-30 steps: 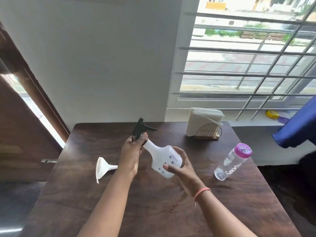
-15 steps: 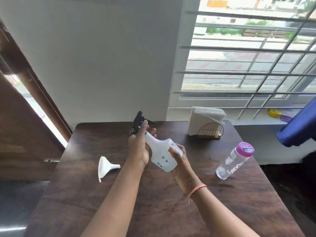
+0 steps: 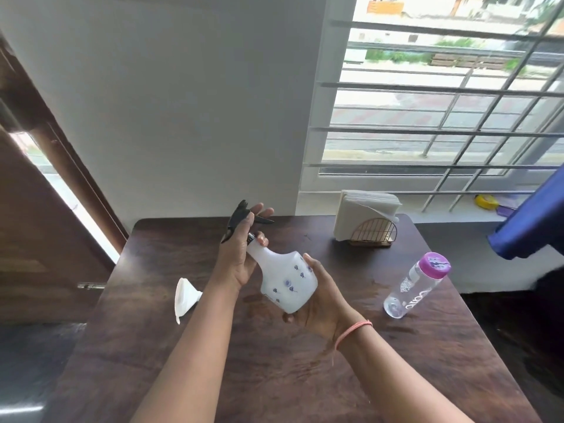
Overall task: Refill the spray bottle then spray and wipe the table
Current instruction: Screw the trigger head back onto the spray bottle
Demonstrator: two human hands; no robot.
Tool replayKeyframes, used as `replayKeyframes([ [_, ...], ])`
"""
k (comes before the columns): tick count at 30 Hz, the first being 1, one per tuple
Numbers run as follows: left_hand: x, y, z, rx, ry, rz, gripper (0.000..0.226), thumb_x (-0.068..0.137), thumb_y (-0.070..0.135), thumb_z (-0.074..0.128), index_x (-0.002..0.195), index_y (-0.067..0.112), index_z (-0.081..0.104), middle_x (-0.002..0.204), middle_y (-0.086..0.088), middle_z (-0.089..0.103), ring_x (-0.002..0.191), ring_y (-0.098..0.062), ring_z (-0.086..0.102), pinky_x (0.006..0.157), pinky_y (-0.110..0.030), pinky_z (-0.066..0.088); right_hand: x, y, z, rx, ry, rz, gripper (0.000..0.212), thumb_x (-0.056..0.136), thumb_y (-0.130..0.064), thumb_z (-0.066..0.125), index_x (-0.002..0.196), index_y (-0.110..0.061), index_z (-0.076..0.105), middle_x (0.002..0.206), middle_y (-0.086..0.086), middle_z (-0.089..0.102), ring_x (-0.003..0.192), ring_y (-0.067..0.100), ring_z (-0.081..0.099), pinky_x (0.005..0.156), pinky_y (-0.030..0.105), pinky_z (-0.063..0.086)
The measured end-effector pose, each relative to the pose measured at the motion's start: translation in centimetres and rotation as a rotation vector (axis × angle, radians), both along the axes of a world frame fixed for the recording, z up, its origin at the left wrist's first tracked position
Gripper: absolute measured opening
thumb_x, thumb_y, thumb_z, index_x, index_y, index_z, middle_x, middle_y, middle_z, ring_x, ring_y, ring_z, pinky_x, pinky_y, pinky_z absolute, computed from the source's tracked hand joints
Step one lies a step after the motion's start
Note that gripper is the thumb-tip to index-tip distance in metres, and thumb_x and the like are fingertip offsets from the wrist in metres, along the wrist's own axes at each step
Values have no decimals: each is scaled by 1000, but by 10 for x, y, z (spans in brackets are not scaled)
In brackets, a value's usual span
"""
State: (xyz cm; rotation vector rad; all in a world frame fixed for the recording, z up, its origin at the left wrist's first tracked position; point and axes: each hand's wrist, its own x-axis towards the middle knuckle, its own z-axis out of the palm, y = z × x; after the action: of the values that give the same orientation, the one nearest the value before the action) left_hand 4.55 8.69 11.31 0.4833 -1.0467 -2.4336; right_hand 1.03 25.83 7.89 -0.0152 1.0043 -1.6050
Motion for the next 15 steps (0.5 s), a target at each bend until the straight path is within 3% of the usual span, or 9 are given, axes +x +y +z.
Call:
replayKeyframes([
  [4,6,-1,-9,-10,48,-19,32,99,14,50,129,6,56,128,-16,63,43,-7,43,50,-18,40,0,-2,6,98,-139,28,60,82,-60,46,94,-6,70,93,21,65,61,31,56,41,24,40],
  [6,5,1,-10,-23,25,21,29,99,16,52,125,7,60,122,-13,67,43,-7,42,49,-17,40,5,-6,5,102,-143,-24,66,83,-63,44,92,-4,72,91,20,66,66,30,57,47,27,44],
  [8,-1,1,-9,26,-53,130,20,98,17,55,112,9,66,110,-11,71,42,-7,42,46,-17,40,14,-15,1,32,-98,-145,69,81,-68,51,103,-6,71,95,20,65,74,30,60,60,35,49],
  [10,-7,-1,-9,133,-124,244,13,98,14,55,99,13,67,100,-10,70,40,-6,43,43,-16,40,20,-26,-6,27,87,-351,72,71,-66,65,124,-17,56,103,18,63,77,29,63,65,40,51],
  [11,-9,-2,-8,185,-127,256,12,98,13,55,98,13,67,99,-9,69,40,-5,44,42,-16,40,22,-30,-8,58,218,-439,72,67,-63,68,125,-25,46,105,15,61,78,28,64,63,40,52],
  [13,-8,-4,-3,235,-79,212,18,96,6,53,108,11,66,101,-8,70,42,-3,44,43,-14,40,26,-33,-5,98,462,-515,63,71,-59,64,119,-29,37,103,13,58,78,27,63,52,31,52],
  [15,-5,-7,2,198,-29,170,33,93,-4,48,120,10,60,106,-11,70,42,-3,44,44,-14,40,27,-32,-1,125,583,-521,53,79,-56,55,117,-25,35,96,12,56,68,26,62,39,24,44],
])
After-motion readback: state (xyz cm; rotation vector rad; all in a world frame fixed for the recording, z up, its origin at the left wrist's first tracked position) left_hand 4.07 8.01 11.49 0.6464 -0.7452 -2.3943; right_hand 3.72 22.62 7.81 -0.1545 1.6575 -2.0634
